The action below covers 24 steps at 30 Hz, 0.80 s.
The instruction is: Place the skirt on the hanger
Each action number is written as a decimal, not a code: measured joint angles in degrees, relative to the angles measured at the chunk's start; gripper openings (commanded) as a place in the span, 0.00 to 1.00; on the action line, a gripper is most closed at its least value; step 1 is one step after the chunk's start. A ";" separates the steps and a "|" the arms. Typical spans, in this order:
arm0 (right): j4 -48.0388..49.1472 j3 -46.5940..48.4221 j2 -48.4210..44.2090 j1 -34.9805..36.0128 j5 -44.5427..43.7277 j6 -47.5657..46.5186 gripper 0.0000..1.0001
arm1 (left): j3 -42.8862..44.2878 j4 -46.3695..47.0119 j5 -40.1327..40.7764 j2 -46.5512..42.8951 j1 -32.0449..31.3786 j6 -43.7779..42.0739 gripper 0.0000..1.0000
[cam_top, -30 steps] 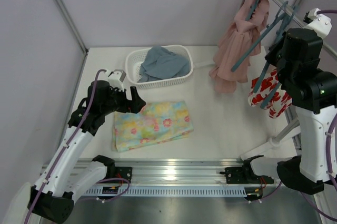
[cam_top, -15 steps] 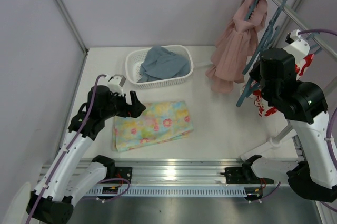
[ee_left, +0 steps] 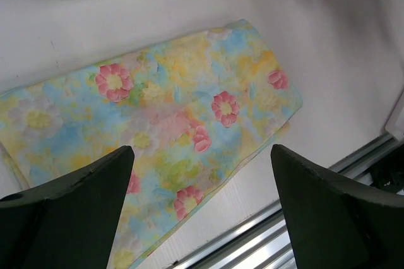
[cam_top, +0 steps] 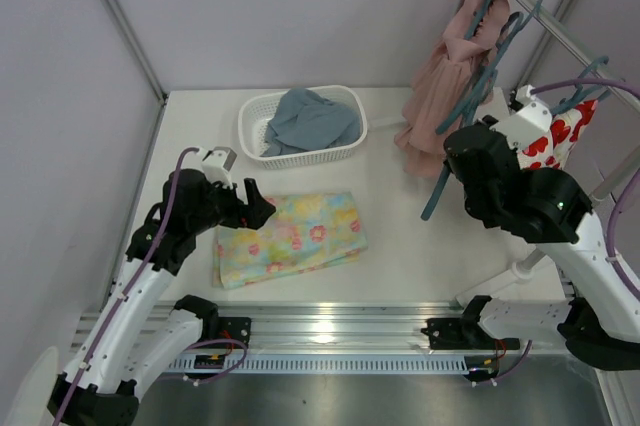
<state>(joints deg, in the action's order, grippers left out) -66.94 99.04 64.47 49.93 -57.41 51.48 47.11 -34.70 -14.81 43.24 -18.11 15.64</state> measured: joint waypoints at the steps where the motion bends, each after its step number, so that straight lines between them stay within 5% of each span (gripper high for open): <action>1: -0.66 -1.11 -0.02 1.31 -0.87 1.40 0.00 | -0.17 -0.13 0.00 -0.09 0.00 0.00 0.96; 10: -5.31 -8.98 0.15 10.32 -4.11 13.97 0.00 | -0.33 -1.44 -0.70 -0.85 0.00 0.00 0.96; 24: -4.85 -29.44 -5.62 18.05 2.73 27.41 0.00 | -0.33 -1.95 -2.01 -1.57 0.00 1.01 0.95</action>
<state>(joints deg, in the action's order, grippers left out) -71.79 69.60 58.85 67.99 -54.68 78.89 46.78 -36.64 -16.82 41.67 -18.11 16.64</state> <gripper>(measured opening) 0.156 0.953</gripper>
